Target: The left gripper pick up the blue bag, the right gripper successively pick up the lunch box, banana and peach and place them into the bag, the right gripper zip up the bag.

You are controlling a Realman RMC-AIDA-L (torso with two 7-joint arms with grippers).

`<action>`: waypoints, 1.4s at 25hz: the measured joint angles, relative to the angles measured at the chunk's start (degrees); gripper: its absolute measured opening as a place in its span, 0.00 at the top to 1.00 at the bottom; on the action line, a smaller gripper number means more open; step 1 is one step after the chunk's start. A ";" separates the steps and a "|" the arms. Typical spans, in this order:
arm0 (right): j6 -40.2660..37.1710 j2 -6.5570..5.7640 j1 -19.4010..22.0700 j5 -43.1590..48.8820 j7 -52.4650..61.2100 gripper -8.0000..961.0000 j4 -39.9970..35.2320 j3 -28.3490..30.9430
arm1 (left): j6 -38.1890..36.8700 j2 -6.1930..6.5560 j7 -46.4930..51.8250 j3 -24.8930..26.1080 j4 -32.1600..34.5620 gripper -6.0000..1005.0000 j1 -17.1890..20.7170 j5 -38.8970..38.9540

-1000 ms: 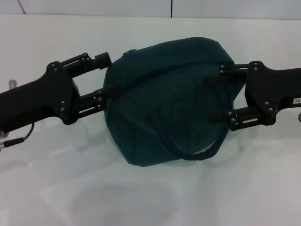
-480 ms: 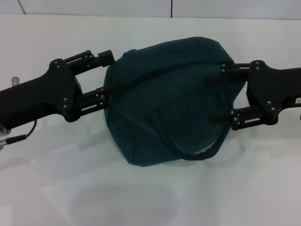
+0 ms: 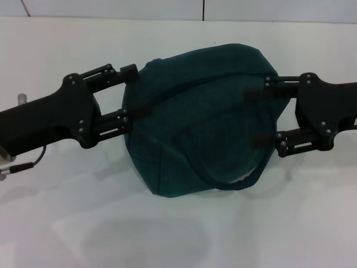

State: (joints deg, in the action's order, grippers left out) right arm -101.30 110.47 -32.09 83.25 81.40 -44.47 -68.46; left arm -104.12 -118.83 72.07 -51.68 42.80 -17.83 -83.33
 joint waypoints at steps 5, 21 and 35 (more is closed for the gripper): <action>-0.11 0.02 0.15 -0.02 -0.02 0.16 0.00 0.00 | -0.03 -0.09 0.01 0.00 0.00 0.32 -0.01 -0.22; -1.34 0.30 0.70 0.12 -0.09 0.16 0.00 1.55 | -0.03 -0.27 0.09 0.00 -0.06 0.32 -0.09 -0.32; -1.36 0.27 0.58 0.31 -0.10 0.16 0.00 1.58 | -0.03 -0.28 0.09 -0.08 -0.22 0.32 -0.23 -0.98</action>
State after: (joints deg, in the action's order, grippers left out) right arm -102.66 110.74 -31.50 83.56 81.30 -44.47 -66.88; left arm -104.15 -119.11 72.16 -51.76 42.57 -18.06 -84.31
